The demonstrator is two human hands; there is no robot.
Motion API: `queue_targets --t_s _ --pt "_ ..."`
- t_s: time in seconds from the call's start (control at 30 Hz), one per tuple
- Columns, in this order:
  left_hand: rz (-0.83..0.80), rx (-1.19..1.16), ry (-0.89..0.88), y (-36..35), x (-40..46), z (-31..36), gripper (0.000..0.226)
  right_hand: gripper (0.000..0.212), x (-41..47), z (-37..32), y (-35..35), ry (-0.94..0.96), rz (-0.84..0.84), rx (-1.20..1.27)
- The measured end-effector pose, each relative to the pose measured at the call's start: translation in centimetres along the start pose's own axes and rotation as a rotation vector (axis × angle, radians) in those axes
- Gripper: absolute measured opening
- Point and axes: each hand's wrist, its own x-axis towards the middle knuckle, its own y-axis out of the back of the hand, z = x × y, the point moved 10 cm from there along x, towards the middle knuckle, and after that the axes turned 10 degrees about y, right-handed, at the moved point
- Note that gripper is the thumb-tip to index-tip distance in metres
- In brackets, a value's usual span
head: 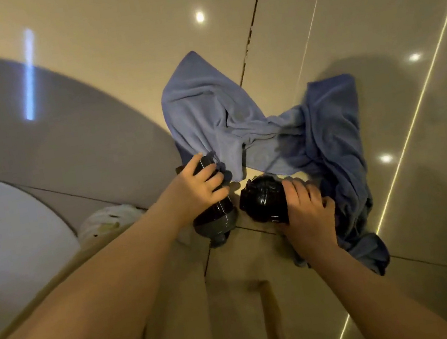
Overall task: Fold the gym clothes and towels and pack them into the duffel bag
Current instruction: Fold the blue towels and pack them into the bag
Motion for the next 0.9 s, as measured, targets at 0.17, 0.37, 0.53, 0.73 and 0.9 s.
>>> queue_targets --t_s 0.17,0.37,0.53,0.73,0.9 --pt "0.014 -0.003 -0.011 1.1 0.2 -0.2 0.028 0.085 -1.1 1.1 0.2 -0.096 -0.022 0.124" --pt "-0.544 -0.076 0.224 2.5 -2.1 -2.4 0.060 0.083 -4.0 1.7 3.2 -0.209 -0.086 0.344" --pt "-0.565 -0.258 0.535 7.7 -4.6 -4.5 0.083 0.092 -8.2 3.0 6.1 -0.280 -0.061 0.476" --pt "-0.384 -0.499 0.796 16.5 -8.8 -3.9 0.081 0.095 -14.6 5.2 11.1 -0.311 0.069 0.611" --pt "-0.154 -0.577 0.847 25.0 -11.4 -0.6 0.084 0.083 -19.3 5.4 16.5 -0.289 0.298 0.746"
